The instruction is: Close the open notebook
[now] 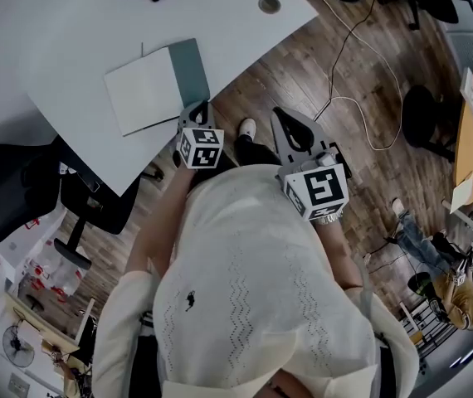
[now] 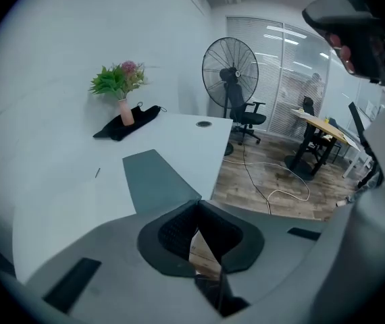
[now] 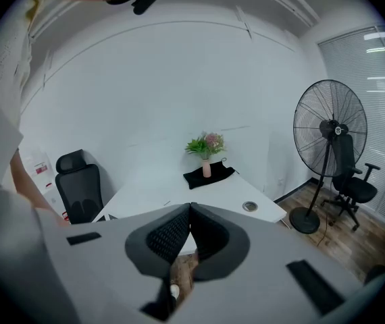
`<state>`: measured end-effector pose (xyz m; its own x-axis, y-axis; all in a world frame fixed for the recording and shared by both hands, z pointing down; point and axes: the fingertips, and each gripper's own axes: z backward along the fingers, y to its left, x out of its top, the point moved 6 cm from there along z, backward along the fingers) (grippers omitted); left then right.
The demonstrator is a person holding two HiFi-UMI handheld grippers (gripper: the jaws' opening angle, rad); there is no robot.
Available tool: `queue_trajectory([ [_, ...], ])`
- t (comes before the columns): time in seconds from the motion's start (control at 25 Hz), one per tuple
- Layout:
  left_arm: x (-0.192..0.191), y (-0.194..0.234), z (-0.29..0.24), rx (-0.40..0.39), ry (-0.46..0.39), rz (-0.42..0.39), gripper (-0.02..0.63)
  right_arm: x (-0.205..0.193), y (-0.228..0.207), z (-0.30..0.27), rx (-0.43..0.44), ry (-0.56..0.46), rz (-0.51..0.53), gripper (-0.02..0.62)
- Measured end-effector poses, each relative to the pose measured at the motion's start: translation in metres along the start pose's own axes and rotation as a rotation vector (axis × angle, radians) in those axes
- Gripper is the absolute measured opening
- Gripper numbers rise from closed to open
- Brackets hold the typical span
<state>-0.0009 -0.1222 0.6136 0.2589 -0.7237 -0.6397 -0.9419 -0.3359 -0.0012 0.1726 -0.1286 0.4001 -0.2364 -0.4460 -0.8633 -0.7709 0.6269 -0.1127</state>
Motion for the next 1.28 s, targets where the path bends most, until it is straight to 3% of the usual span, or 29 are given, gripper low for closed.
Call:
queue_trajectory([
  [0.84,0.012,0.016,0.049,0.203,-0.181,0.292,0.018,0.005,-0.006,-0.001,0.198,-0.035,0.096,0.002],
  [1.28,0.011,0.027,0.069,0.262,-0.231,0.365,0.018,0.009,0.000,-0.002,0.259,-0.054,0.120,0.002],
])
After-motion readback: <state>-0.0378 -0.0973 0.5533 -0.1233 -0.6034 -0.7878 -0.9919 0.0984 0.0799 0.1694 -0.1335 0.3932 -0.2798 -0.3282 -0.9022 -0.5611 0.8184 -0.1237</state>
